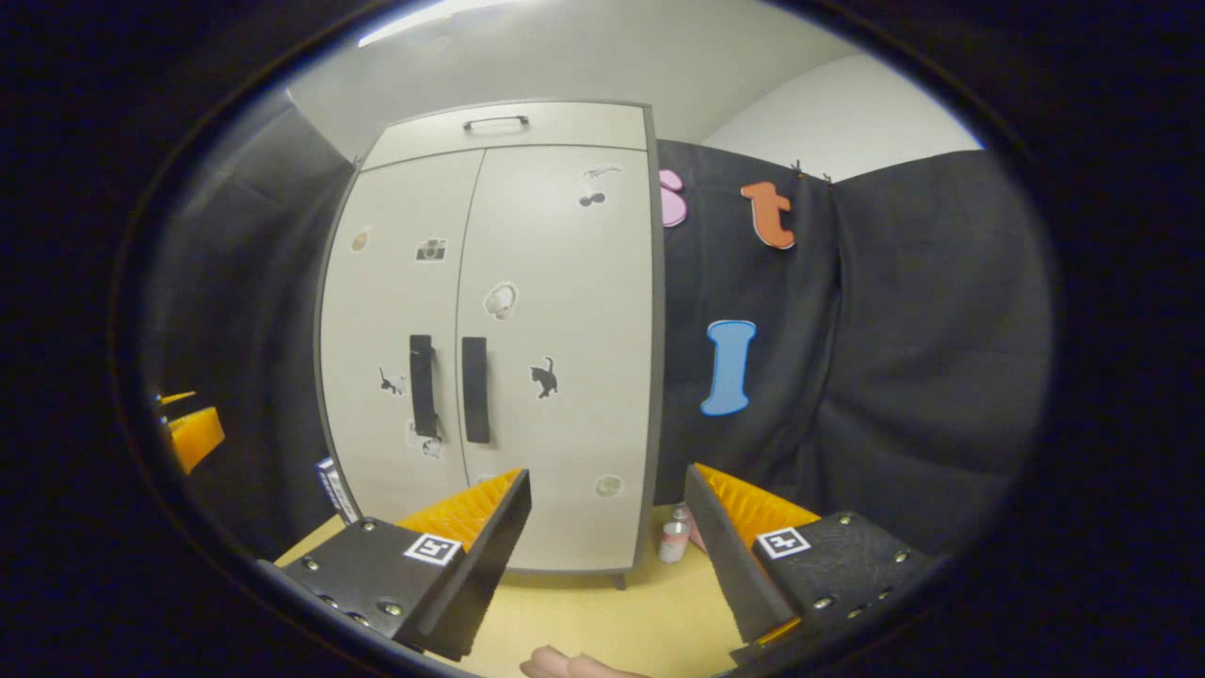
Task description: Open the right door of the double-door shoe cabinet with the right hand, and open the left door with the left hand.
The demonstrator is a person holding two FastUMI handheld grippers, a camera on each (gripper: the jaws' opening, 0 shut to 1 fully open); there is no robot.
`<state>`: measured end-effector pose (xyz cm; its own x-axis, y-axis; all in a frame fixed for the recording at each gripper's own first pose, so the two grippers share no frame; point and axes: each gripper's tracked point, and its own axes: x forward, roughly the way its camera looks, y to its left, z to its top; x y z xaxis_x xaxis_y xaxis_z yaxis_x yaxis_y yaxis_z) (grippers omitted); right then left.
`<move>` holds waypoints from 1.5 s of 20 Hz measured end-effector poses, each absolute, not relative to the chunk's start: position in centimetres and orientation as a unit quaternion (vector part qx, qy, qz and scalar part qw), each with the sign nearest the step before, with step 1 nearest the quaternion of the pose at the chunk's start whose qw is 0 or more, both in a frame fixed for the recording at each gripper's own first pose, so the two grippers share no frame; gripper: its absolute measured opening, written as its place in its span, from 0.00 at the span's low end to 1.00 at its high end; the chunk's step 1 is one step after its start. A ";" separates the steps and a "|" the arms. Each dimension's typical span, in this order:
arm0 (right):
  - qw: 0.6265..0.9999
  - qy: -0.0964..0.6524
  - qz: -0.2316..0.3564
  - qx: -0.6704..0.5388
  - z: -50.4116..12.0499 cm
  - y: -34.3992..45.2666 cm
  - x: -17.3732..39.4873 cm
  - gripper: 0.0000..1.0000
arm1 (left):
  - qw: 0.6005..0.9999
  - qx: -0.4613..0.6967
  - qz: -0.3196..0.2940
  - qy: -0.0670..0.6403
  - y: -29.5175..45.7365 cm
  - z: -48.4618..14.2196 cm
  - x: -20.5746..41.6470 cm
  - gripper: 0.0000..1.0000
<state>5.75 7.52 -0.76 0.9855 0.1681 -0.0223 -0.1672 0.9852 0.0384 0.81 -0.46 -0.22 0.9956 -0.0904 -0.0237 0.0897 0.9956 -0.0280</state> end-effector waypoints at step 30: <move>0.984 0.034 0.170 0.040 -0.9 24.8 23.0 0.74 | 0.998 -0.039 -0.024 0.030 5.5 -4.7 3.1 0.96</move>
